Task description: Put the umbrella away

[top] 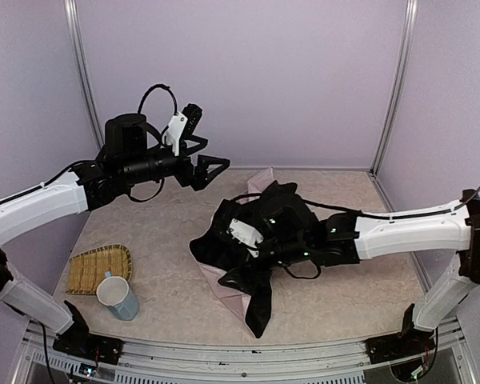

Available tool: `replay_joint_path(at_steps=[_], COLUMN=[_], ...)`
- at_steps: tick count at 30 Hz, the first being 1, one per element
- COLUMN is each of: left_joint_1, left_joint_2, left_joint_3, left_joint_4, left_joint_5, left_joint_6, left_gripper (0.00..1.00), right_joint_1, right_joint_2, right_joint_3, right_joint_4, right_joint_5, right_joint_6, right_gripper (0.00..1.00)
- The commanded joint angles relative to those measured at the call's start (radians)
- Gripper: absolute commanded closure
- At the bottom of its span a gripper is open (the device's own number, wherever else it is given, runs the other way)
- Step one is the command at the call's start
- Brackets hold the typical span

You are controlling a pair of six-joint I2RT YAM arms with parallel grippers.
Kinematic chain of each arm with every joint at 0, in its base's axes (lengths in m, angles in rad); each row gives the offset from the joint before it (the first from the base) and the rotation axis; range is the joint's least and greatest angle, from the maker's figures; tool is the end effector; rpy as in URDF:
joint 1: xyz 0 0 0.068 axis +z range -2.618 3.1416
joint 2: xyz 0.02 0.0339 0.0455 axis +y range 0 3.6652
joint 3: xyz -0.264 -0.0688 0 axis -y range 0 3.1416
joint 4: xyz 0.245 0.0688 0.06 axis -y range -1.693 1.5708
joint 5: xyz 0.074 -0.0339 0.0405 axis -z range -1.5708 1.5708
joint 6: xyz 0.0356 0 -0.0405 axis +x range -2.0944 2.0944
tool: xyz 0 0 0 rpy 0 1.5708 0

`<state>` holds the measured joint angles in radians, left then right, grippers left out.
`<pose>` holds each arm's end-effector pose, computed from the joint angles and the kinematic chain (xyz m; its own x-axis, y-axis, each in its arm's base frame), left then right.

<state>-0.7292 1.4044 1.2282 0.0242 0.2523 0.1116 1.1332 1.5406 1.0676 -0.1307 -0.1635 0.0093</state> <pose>0.2441 -0.2300 0.3736 -0.0199 0.1624 -0.9865 0.8366 0.5430 0.0725 0.1419 0.3170 0.2572 -0.2494 -0.5114 -0.8223 -0.9482 0.3015 0.1001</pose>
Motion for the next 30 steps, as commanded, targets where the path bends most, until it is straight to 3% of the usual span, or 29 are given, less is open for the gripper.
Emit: replay_joint_path(at_steps=[1, 4, 6, 8, 10, 11, 16, 20, 25, 30], left_joint_1=[0.027, 0.041, 0.050, 0.054, 0.058, 0.062, 0.070, 0.062, -0.036, -0.207], left_joint_2=[-0.032, -0.065, -0.093, -0.117, -0.137, -0.143, -0.196, -0.268, -0.329, -0.319], left_joint_3=[-0.088, -0.111, -0.137, -0.165, -0.185, -0.191, -0.229, -0.292, -0.380, -0.458], left_joint_4=[0.000, -0.017, -0.011, -0.001, 0.003, -0.001, 0.018, 0.073, 0.120, 0.254], left_joint_5=[-0.028, -0.053, -0.053, -0.064, -0.077, -0.081, -0.091, 0.013, 0.200, 0.135], left_joint_6=[-0.019, -0.024, -0.026, -0.022, -0.018, -0.016, 0.008, 0.055, 0.232, 0.448], left_gripper=[0.04, 0.04, 0.04, 0.04, 0.04, 0.04, 0.07, 0.12, 0.07, 0.01], right_joint_1=[0.016, 0.016, 0.016, 0.016, 0.016, 0.016, -0.058, -0.185, -0.217, -0.217], right_joint_2=[0.222, 0.325, 0.366, 0.377, 0.347, 0.322, 0.168, 0.070, 0.022, 0.001], right_joint_3=[0.141, 0.235, 0.286, 0.318, 0.351, 0.364, 0.371, 0.318, 0.375, 0.422], right_joint_4=[-0.093, -0.132, -0.172, -0.203, -0.196, -0.184, -0.106, -0.051, -0.100, -0.094], right_joint_5=[0.183, 0.127, 0.132, 0.139, 0.079, 0.041, -0.175, -0.399, -0.433, -0.483], right_joint_6=[0.067, 0.066, 0.076, 0.082, 0.085, 0.088, 0.148, 0.246, 0.210, 0.208], right_gripper=[0.01, 0.04, 0.18, 0.62, 0.96, 1.00, 1.00, 1.00, 1.00, 1.00])
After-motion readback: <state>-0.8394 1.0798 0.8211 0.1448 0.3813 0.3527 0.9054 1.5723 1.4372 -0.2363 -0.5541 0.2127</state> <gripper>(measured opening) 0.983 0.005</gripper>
